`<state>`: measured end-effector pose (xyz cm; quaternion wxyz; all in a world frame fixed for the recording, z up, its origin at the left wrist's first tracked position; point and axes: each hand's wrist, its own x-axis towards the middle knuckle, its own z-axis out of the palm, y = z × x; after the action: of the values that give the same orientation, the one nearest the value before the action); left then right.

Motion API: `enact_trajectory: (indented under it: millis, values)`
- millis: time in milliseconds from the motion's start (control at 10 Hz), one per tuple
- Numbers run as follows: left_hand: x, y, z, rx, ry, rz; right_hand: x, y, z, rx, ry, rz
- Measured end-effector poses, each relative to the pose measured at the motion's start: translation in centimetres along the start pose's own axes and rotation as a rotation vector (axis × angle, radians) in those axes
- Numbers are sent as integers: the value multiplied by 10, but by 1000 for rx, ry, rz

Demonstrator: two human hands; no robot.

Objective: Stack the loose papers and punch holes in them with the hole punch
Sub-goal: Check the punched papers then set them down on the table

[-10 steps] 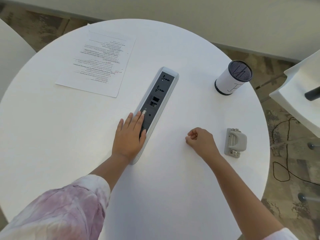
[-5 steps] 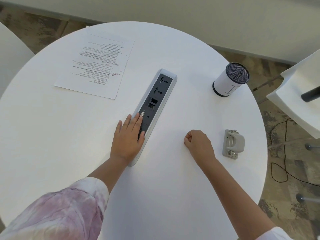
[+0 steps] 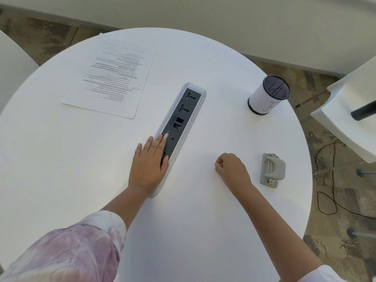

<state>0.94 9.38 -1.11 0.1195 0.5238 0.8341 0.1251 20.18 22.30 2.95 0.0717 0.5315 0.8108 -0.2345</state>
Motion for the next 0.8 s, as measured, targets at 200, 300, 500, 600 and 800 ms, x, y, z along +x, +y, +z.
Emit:
enact_trajectory:
  millis: [200,300,500,600,800]
  values:
    - [-1,1,-1,-1,2,1,0,1,2,-13,-10,-2]
    - [-1,1,-2,3,2,4,0,0,3,-11,-10,-2]
    - [-1,1,-3,2,-1,2,0,-1,4,-17,-6,10]
    - [-1,1,-3,1,3,3,0,-3,4,20,-21,37]
    - [-1,2,-3,-13,14,-1,7,-1,2,115,-23,59]
